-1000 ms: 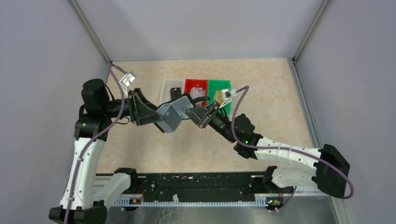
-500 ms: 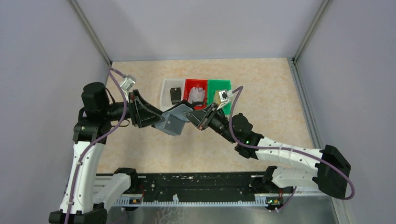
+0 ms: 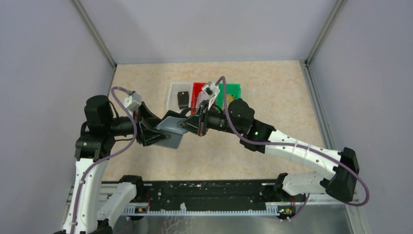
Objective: Take the credit cards out of the card holder
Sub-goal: Remove the credit card from the card holder.
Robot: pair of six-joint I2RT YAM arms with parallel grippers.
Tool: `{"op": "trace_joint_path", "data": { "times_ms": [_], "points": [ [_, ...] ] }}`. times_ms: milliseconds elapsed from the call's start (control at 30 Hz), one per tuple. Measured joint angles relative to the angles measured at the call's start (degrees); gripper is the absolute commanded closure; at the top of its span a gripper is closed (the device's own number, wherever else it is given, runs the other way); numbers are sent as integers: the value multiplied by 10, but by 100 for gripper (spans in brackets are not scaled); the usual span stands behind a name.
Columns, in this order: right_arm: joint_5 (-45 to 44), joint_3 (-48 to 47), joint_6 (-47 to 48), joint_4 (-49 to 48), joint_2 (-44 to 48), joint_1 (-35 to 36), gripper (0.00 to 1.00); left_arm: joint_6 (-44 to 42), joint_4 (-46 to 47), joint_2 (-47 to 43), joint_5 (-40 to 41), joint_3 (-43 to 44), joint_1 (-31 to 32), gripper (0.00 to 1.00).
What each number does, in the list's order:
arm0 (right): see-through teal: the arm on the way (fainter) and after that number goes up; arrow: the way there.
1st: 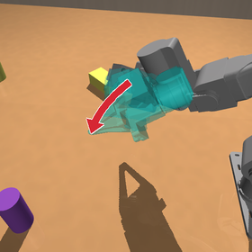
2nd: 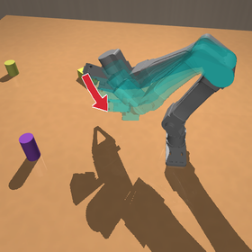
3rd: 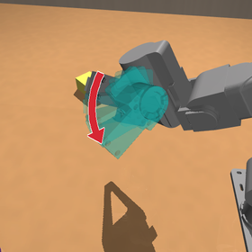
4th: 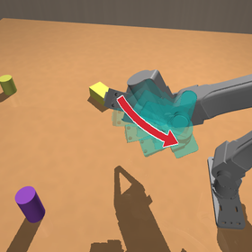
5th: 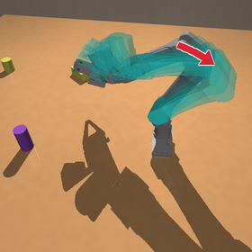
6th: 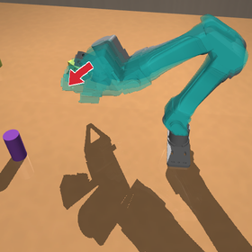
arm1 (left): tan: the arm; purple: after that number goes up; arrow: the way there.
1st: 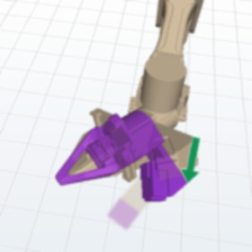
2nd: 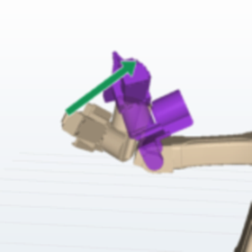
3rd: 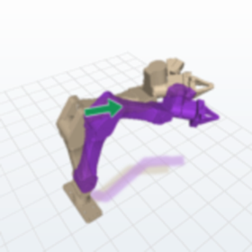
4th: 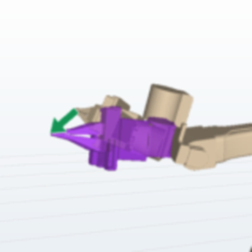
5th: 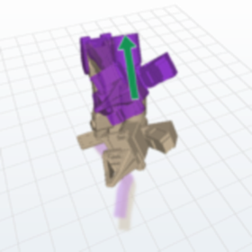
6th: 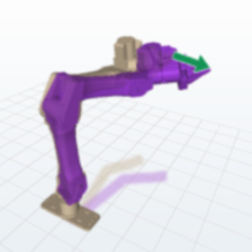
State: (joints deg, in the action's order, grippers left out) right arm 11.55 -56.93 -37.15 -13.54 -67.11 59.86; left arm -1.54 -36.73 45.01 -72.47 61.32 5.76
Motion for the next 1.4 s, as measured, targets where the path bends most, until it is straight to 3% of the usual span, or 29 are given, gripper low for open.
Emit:
{"op": "trace_joint_path", "data": {
  "times_ms": [233, 467, 567, 767, 833, 967, 1133, 1267, 1400],
  "points": [
    [148, -113, 73, 135, -66, 0, 100, -86, -45, -2, -7, 9, 0, 47],
    [203, -172, 126, 244, -85, 0, 100, -100, -61, 7, -25, 16, 0, 76],
    [212, -190, 142, 273, -85, 0, 100, -99, -61, 11, -41, 16, 0, 78],
    [240, -219, 166, 307, -96, 0, 100, -96, -63, 17, -79, 16, 0, 70],
    [251, -232, 174, 315, -106, 0, 100, -91, -64, 19, -95, 15, 0, 75],
    [268, -268, 190, 335, -133, 0, 100, -59, -52, 27, -129, 3, 0, 98],
    [280, -308, 209, 376, -154, -4, 100, -8, -30, 37, -149, -2, -3, 100],
    [283, -307, 204, 356, -154, -13, 58, 47, 12, 26, -149, -4, -3, 100],
    [277, -240, 158, 240, -123, -54, 34, 151, 115, -3, -124, -21, -2, 100]
  ]
}}
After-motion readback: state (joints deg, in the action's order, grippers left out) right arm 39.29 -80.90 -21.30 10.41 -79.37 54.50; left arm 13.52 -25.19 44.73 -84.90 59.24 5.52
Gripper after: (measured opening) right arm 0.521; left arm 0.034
